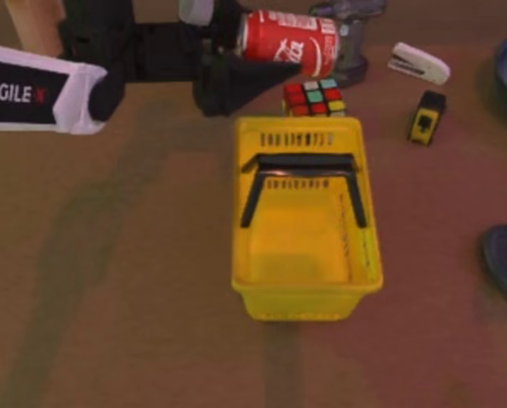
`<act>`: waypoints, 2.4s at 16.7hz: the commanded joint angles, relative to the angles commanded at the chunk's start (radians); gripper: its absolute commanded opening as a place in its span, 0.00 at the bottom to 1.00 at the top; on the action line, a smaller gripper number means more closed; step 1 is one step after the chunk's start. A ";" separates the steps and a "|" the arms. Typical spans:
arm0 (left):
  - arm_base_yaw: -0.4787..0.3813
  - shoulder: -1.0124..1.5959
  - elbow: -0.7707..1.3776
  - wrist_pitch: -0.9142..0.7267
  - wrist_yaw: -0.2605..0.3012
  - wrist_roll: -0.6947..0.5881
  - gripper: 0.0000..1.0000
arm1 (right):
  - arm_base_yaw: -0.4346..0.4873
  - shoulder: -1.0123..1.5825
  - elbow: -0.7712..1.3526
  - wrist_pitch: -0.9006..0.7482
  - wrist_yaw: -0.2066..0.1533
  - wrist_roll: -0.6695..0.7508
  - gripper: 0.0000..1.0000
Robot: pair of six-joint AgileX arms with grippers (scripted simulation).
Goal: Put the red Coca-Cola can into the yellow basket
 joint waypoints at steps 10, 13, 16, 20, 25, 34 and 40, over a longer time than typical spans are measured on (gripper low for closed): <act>0.006 0.062 -0.018 0.102 0.028 -0.013 0.00 | 0.000 0.000 0.000 0.000 0.000 0.000 1.00; 0.015 0.160 -0.040 0.238 0.028 -0.016 0.00 | 0.000 0.000 0.000 0.000 0.000 0.000 1.00; 0.021 0.233 -0.058 0.326 0.028 -0.019 0.00 | 0.000 0.000 0.000 0.000 0.000 0.000 1.00; 0.022 0.241 -0.061 0.334 0.028 -0.019 0.00 | 0.000 0.000 0.000 0.000 0.000 0.000 1.00; 0.022 0.241 -0.061 0.334 0.028 -0.019 0.38 | 0.000 0.000 0.000 0.000 0.000 0.000 1.00; 0.022 0.241 -0.061 0.334 0.028 -0.019 1.00 | 0.000 0.000 0.000 0.000 0.000 0.000 1.00; 0.022 0.241 -0.061 0.334 0.028 -0.019 1.00 | 0.000 0.000 0.000 0.000 0.000 0.000 1.00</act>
